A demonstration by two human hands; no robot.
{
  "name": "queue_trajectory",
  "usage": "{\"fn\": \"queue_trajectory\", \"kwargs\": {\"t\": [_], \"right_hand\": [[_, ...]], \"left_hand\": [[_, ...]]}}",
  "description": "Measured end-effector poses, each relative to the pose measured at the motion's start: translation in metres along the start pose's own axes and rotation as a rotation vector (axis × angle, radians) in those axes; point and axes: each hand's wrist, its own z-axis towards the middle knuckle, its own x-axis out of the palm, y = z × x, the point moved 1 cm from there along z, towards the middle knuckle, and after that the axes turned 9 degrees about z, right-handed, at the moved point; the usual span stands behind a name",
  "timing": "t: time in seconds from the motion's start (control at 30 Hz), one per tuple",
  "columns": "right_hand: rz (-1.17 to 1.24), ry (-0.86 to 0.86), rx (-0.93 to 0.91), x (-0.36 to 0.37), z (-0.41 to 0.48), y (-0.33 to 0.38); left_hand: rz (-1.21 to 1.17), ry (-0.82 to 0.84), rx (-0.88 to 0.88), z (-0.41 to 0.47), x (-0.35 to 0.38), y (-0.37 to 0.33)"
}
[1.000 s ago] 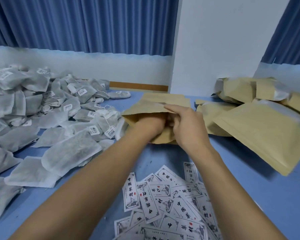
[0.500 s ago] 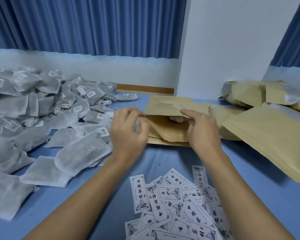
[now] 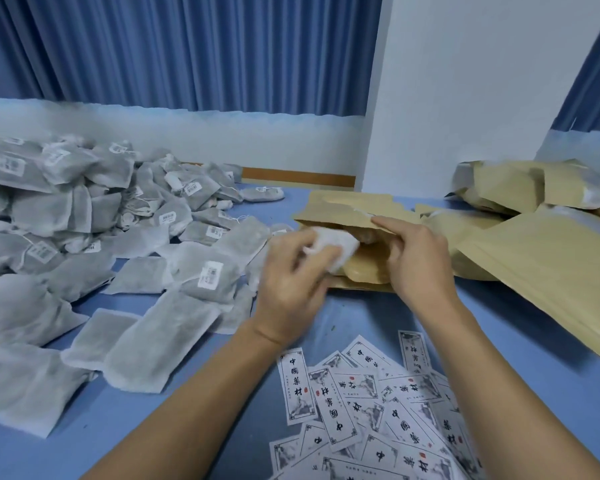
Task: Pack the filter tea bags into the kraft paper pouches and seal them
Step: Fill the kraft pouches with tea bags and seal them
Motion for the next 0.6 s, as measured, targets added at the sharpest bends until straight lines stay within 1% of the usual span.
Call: {"fn": "queue_trajectory", "kwargs": {"t": [0.03,0.07,0.1,0.13,0.17,0.23,0.3,0.4,0.43,0.47,0.5,0.53,0.6], "right_hand": [[0.014,-0.006,-0.004,-0.001,0.001,0.000],[0.025,-0.009,-0.013,-0.002,0.002,0.001],[0.035,-0.005,-0.027,-0.002,0.002,0.001],[0.046,0.012,-0.044,-0.003,0.002,0.002],[0.062,0.043,-0.065,-0.003,0.001,0.004],[0.094,0.100,-0.116,0.000,-0.002,0.008],[0.111,0.069,-0.134,0.000,-0.001,0.009],[0.078,-0.008,-0.119,-0.003,0.004,0.007],[0.059,-0.018,-0.109,-0.004,0.004,0.005],[0.041,-0.025,-0.096,-0.004,0.004,0.004],[0.026,-0.029,-0.081,-0.004,0.003,0.002],[0.019,-0.031,-0.067,-0.004,0.003,0.001],[0.043,-0.039,-0.050,-0.006,0.003,-0.002]], "left_hand": [[-0.015,0.039,0.097,-0.001,0.004,-0.011],[-0.015,0.099,0.157,-0.002,0.008,-0.019],[0.004,0.185,0.182,-0.002,0.013,-0.024],[0.029,0.304,0.168,0.001,0.019,-0.028],[0.051,0.447,0.110,0.006,0.024,-0.030],[0.075,0.705,-0.102,0.021,0.036,-0.029],[0.083,0.861,-0.278,0.037,0.051,-0.024],[0.113,1.057,-0.452,0.047,0.071,-0.018],[0.152,1.090,-0.459,0.045,0.075,-0.020],[0.212,1.085,-0.409,0.043,0.075,-0.024],[0.269,1.008,-0.317,0.040,0.071,-0.031],[0.290,0.872,-0.219,0.037,0.063,-0.037],[0.209,0.663,-0.036,0.029,0.047,-0.042]]}}
